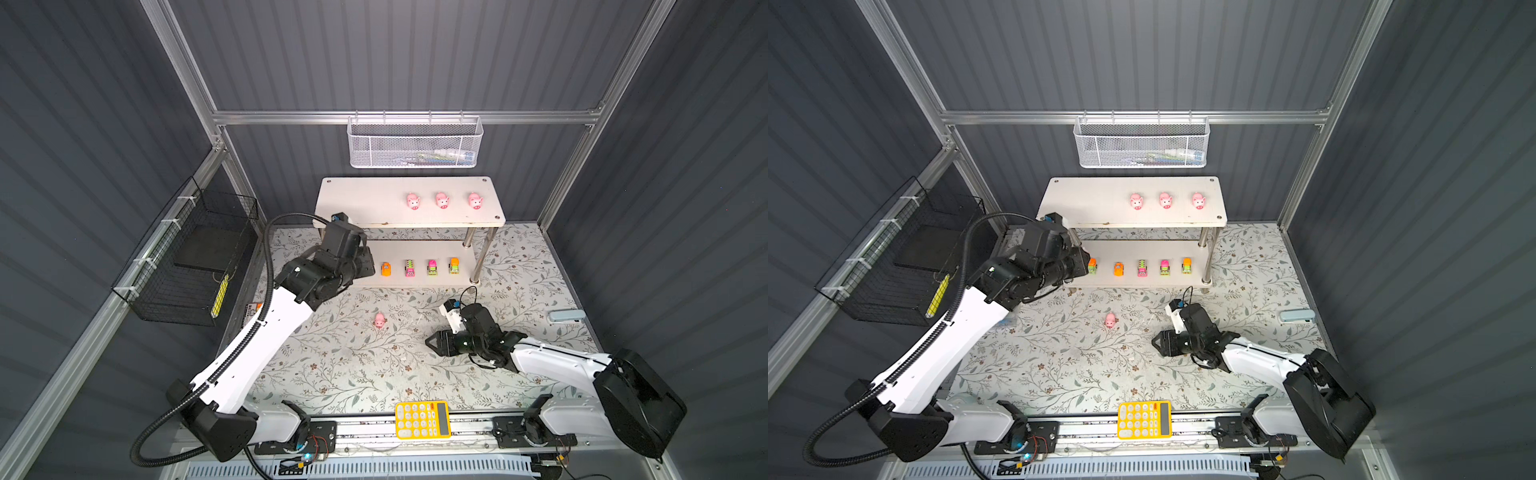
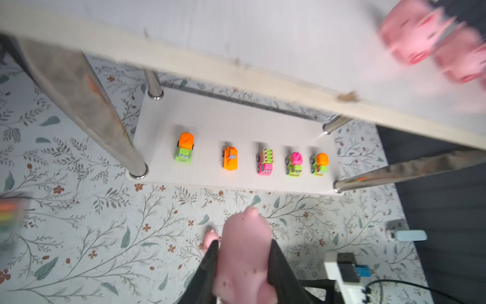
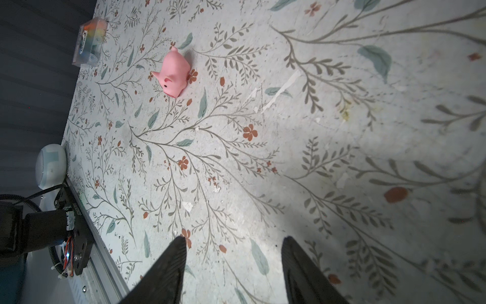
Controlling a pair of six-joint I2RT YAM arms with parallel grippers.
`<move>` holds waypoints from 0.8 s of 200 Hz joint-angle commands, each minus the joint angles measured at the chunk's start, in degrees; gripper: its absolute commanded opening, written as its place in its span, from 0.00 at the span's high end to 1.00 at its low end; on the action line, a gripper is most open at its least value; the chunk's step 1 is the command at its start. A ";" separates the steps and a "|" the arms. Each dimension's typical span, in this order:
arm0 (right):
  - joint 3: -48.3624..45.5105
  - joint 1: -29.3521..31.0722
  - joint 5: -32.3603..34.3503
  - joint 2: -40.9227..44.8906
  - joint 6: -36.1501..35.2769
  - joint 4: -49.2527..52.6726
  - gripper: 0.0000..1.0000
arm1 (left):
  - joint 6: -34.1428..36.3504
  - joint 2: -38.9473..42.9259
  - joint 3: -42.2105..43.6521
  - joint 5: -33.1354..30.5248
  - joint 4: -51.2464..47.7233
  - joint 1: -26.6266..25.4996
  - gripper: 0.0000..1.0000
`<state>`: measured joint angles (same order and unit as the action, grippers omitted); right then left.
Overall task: Place and organize the plastic toys onto the shelf
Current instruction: 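Lift the pink pig with the left gripper up to the top shelf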
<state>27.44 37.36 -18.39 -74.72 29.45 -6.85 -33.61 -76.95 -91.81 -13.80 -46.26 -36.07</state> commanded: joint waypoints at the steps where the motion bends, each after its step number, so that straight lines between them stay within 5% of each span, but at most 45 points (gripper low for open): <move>1: 1.44 -0.25 -2.35 -0.47 0.02 -0.09 0.40 | 2.76 -1.58 -7.07 1.83 -5.50 -0.31 0.69; 85: 0.25 -0.19 -1.38 1.15 0.34 0.77 0.40 | 8.77 -16.18 -28.25 0.40 -4.15 -0.22 0.68; 160: -0.47 -0.24 0.82 1.51 0.31 0.96 0.40 | 10.61 -24.23 -33.12 -3.45 1.13 0.56 0.67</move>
<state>27.40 37.36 -18.39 -73.76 29.58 -6.35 -25.15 -100.22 -122.32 -14.79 -47.59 -35.90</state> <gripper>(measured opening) 0.601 0.326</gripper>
